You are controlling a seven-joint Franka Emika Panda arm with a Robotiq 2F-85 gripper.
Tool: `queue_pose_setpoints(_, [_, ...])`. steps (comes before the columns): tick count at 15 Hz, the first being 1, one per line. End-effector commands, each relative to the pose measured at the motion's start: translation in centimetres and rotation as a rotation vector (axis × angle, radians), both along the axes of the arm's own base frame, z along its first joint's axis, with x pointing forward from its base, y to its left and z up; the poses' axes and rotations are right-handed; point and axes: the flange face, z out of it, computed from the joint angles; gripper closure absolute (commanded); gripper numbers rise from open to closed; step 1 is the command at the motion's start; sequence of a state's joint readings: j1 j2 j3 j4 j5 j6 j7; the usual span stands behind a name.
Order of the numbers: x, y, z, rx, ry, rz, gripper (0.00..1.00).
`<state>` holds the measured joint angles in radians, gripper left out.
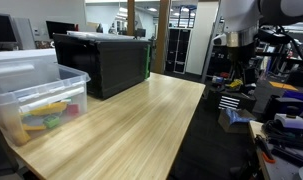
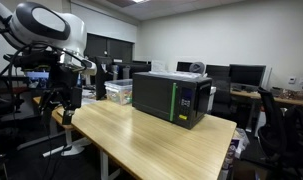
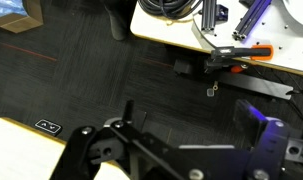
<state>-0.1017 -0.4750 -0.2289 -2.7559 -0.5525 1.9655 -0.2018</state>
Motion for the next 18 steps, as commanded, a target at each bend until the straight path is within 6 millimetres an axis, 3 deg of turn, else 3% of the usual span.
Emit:
queue_pose_setpoints(1, [0.01,0.02,0.05,0.0,0.001,0.0,0.0])
queue_pose_setpoints(18, [0.15,0.4,-0.12,0.002,-0.019,0.007,0.0])
